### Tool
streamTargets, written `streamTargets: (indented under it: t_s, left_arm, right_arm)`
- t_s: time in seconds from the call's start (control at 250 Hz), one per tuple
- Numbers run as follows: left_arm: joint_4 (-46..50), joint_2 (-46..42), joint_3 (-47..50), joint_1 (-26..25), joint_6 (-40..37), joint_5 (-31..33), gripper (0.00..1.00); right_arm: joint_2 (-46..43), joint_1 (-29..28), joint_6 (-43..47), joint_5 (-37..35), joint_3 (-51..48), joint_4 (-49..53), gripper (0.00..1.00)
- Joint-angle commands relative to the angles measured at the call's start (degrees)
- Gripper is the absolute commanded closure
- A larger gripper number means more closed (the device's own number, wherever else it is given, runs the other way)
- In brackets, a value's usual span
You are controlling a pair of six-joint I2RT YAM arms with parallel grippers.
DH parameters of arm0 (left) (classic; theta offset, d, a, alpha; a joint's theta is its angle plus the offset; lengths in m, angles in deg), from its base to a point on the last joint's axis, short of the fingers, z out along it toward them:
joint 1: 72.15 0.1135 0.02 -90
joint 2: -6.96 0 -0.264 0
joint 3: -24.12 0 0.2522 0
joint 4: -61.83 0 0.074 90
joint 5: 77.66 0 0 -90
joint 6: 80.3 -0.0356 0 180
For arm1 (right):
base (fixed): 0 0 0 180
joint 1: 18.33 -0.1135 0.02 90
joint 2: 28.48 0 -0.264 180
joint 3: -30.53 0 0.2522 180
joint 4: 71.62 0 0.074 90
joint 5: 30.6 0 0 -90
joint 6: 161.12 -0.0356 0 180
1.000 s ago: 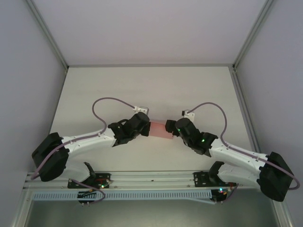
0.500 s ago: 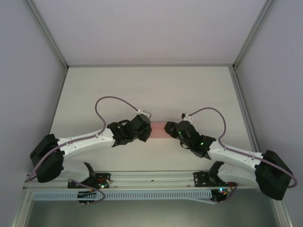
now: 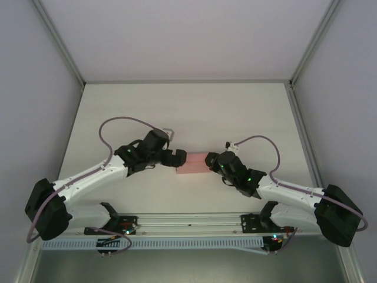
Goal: Assemble paper box
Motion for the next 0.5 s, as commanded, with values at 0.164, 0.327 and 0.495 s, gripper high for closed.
streamTargets:
  t_s: [0.164,0.327,0.495]
  left_arm:
    - [-11.46,3.94,7.14,5.04,-0.27,-17.37,0.09]
    - [-18.48,4.53,14.91,6.66,1.28,-20.78,0.34]
    - [-26.8,5.97,20.98,7.52,1.56,-24.38,0.65]
  right_arm:
    - [2.88,-0.64,-0.73,0.97,-2.49,10.68,0.72]
    - [2.8,-0.56,-0.05,0.52,-3.81,9.37,0.77]
    - [3.42,0.55,4.6,3.63,-7.55,1.21,0.87]
